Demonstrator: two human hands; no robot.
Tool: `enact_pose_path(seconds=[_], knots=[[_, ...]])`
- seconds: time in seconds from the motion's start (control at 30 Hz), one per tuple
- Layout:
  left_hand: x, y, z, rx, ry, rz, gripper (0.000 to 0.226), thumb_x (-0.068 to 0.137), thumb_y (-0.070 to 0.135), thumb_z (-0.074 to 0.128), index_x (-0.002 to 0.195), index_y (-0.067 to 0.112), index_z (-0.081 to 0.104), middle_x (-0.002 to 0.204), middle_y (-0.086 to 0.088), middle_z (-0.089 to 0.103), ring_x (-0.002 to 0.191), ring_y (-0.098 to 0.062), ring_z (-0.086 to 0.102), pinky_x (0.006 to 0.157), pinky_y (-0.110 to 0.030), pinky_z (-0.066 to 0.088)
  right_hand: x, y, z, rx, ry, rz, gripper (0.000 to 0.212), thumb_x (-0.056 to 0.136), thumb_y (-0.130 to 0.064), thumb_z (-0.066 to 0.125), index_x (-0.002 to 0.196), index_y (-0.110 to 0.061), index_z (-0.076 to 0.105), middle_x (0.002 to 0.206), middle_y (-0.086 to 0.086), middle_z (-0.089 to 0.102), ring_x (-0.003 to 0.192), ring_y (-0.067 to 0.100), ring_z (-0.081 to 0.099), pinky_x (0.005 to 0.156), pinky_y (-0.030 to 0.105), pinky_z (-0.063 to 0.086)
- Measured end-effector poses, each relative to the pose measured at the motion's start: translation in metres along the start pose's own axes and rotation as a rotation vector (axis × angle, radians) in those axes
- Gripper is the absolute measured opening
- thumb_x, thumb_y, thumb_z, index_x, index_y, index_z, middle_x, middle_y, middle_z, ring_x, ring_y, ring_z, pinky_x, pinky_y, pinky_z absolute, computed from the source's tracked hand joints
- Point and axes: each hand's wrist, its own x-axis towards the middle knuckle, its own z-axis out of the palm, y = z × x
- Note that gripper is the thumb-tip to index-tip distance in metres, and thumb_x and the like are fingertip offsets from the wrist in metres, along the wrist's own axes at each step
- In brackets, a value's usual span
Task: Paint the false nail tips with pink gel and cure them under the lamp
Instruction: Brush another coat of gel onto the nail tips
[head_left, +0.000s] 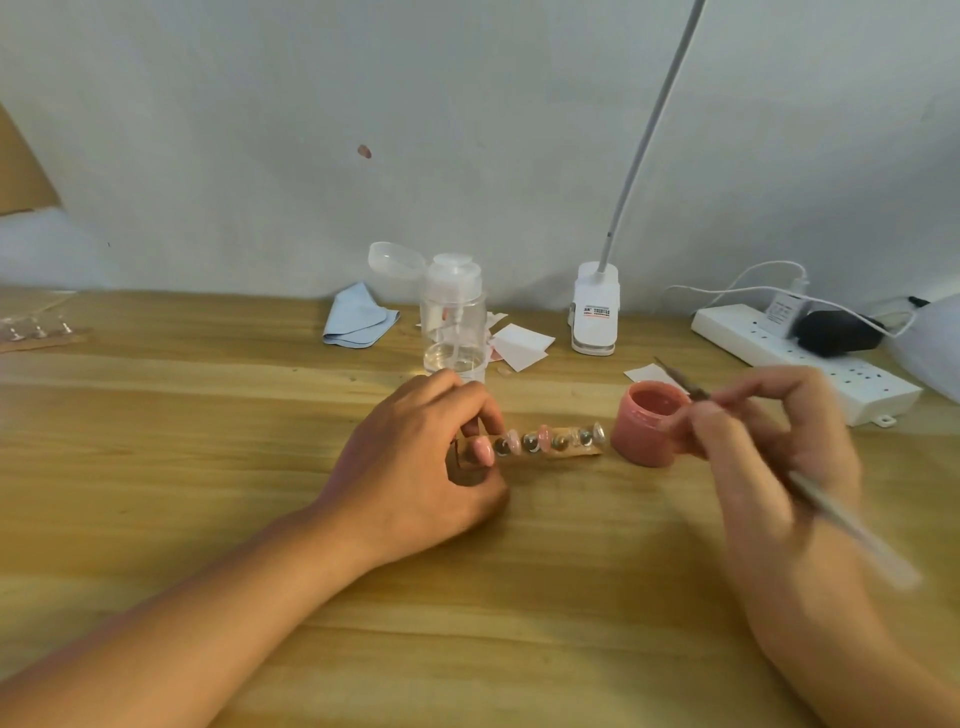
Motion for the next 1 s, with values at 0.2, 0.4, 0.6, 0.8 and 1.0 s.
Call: enact_pose_path(seconds=[0.2, 0.4, 0.6, 0.8, 1.0], knots=[[0.000, -0.002, 0.002, 0.034, -0.032, -0.007, 0.026, 0.064, 0.046, 0.053, 0.088, 0.038, 0.054, 0.091, 0.019, 0.054, 0.086, 0.000, 0.051, 0.068, -0.030, 0.051, -0.016, 0.002, 0.011, 0.126, -0.095, 0.237, 0.008, 0.091, 0.004, 0.055, 0.086, 0.000, 0.050, 0.059, 0.009, 0.065, 0.051, 0.018, 0.057, 0.048, 0.022, 0.047], [0.000, -0.002, 0.003, 0.033, -0.042, 0.000, 0.025, 0.064, 0.046, 0.056, 0.087, 0.039, 0.054, 0.091, 0.020, 0.053, 0.085, 0.002, 0.051, 0.066, -0.029, 0.050, -0.013, 0.004, 0.008, 0.099, -0.061, 0.354, 0.014, 0.085, 0.008, 0.053, 0.075, 0.000, 0.049, 0.059, 0.015, 0.066, 0.053, 0.017, 0.058, 0.053, 0.019, 0.050], [-0.001, -0.002, 0.003, 0.050, -0.039, 0.003, 0.024, 0.064, 0.046, 0.053, 0.087, 0.039, 0.054, 0.089, 0.019, 0.053, 0.084, 0.001, 0.050, 0.064, -0.026, 0.048, -0.016, 0.003, 0.012, 0.022, -0.128, 0.329, 0.018, 0.083, 0.006, 0.059, 0.070, -0.005, 0.050, 0.063, 0.014, 0.070, 0.056, 0.014, 0.060, 0.056, 0.019, 0.050], [0.000, -0.003, 0.004, 0.051, -0.040, 0.001, 0.022, 0.065, 0.045, 0.056, 0.087, 0.040, 0.054, 0.089, 0.020, 0.053, 0.082, 0.001, 0.050, 0.063, -0.028, 0.050, -0.017, 0.005, 0.013, -0.017, -0.144, 0.333, 0.015, 0.084, 0.003, 0.062, 0.073, -0.003, 0.053, 0.065, 0.012, 0.071, 0.056, 0.011, 0.059, 0.056, 0.017, 0.049], [0.000, -0.002, 0.003, 0.039, -0.038, -0.003, 0.023, 0.065, 0.045, 0.055, 0.087, 0.039, 0.054, 0.088, 0.019, 0.053, 0.080, 0.002, 0.049, 0.064, -0.030, 0.050, -0.016, 0.003, 0.012, 0.004, -0.109, 0.343, 0.018, 0.082, 0.003, 0.059, 0.070, -0.007, 0.051, 0.063, 0.012, 0.070, 0.056, 0.012, 0.058, 0.054, 0.017, 0.048]])
